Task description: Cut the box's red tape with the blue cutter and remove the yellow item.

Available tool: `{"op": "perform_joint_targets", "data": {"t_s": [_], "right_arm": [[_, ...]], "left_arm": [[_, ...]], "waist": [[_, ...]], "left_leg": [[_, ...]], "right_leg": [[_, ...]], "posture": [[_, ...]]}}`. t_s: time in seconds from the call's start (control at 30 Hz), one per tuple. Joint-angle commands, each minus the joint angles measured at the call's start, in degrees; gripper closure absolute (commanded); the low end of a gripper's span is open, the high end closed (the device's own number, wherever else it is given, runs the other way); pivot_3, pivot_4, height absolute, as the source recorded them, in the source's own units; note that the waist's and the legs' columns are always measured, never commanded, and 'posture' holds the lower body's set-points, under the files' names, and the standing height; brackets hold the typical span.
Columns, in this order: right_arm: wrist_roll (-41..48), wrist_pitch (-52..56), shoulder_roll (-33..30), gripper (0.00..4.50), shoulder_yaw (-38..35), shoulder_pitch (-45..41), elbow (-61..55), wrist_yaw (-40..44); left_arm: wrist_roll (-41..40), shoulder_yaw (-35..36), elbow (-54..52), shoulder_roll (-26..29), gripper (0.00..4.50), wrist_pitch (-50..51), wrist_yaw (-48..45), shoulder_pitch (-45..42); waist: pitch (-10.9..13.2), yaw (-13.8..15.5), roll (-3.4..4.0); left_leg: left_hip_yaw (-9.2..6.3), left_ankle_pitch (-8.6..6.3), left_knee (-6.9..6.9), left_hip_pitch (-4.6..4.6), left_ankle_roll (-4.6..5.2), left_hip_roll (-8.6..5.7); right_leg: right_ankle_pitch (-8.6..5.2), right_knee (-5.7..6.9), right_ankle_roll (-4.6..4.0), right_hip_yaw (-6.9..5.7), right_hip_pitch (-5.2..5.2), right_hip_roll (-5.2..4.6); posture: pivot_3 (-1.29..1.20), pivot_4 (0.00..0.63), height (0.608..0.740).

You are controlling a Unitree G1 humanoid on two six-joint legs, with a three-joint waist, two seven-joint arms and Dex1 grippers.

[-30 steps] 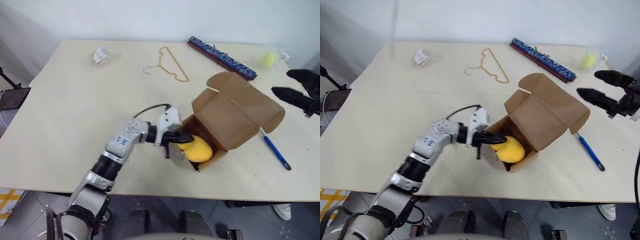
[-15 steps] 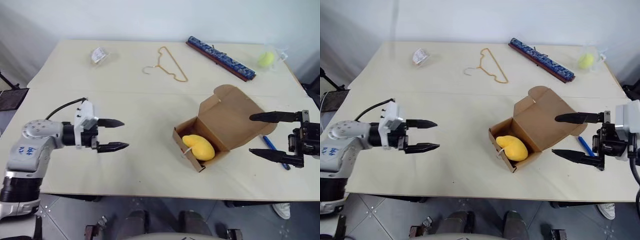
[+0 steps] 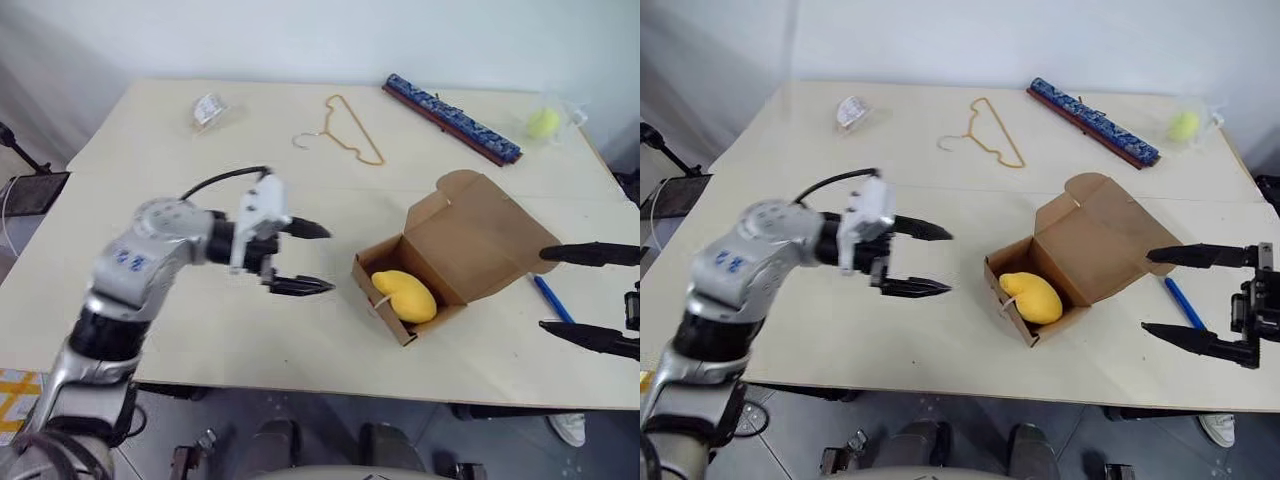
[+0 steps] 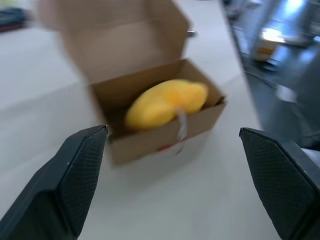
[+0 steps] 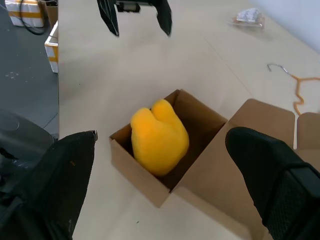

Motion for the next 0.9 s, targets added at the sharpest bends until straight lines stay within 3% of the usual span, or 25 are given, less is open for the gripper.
{"op": "perform_joint_targets", "data": {"t_s": [0.03,0.13,0.23,0.43,0.77,0.9], "right_arm": [[-0.4,-0.6,1.4,0.0,-3.8,3.6,-2.5,-0.1],[-1.4,-1.8,4.5,0.0,-5.0,7.8,-4.9,-2.2],[-1.6,-2.4,7.0,0.0,-4.2,8.8,-6.8,-5.3],[-1.9,-3.1,9.9,0.0,-3.6,12.1,-9.4,-8.4],[-1.6,-4.2,10.3,0.0,-3.0,13.2,-9.6,-10.8],[-1.6,-4.3,10.7,0.0,-2.5,13.3,-10.0,-11.7]], "left_arm": [[6.1,-8.1,6.9,-6.3,0.01,-1.1,2.2,-4.8],[12.7,-14.4,16.8,-15.0,0.01,-5.9,5.2,-9.1],[15.3,-14.6,23.7,-20.4,0.01,-8.9,7.4,-11.7],[18.8,-16.5,28.8,-24.7,0.01,-11.7,6.0,-13.1],[22.4,-16.4,32.1,-26.1,2.8,-15.5,3.1,-13.4],[19.7,-11.8,33.0,-27.3,3.94,-18.5,3.4,-13.3]], "waist": [[0.0,0.2,-0.02],[0.1,1.5,-0.12],[0.1,1.6,-0.17],[0.1,1.2,-0.22],[0.1,1.4,-0.23],[0.1,1.5,-0.23]], "left_leg": [[0.0,0.01,0.01,0.0,0.01,0.01],[-0.15,0.06,0.12,-0.03,0.1,-0.06],[0.0,0.06,0.16,-0.14,0.19,-0.12],[0.03,0.04,0.09,-0.1,0.09,-0.09],[0.03,0.06,0.12,-0.11,0.07,-0.1],[0.03,0.06,0.12,-0.11,0.08,-0.11]], "right_leg": [[0.0,-0.01,0.01,-0.01,-0.01,0.03],[0.02,-0.12,0.07,0.02,0.06,0.07],[0.01,-0.17,0.13,0.29,0.01,0.05],[0.03,-0.14,0.15,0.29,-0.15,0.0],[0.03,-0.13,0.15,0.28,-0.16,-0.02],[0.03,-0.13,0.15,0.28,-0.16,-0.03]], "posture": [[0.0,0.15,0.74],[0.0,0.15,0.74],[0.0,0.15,0.74],[0.0,0.15,0.74],[0.0,0.15,0.74],[0.0,0.15,0.74]]}}
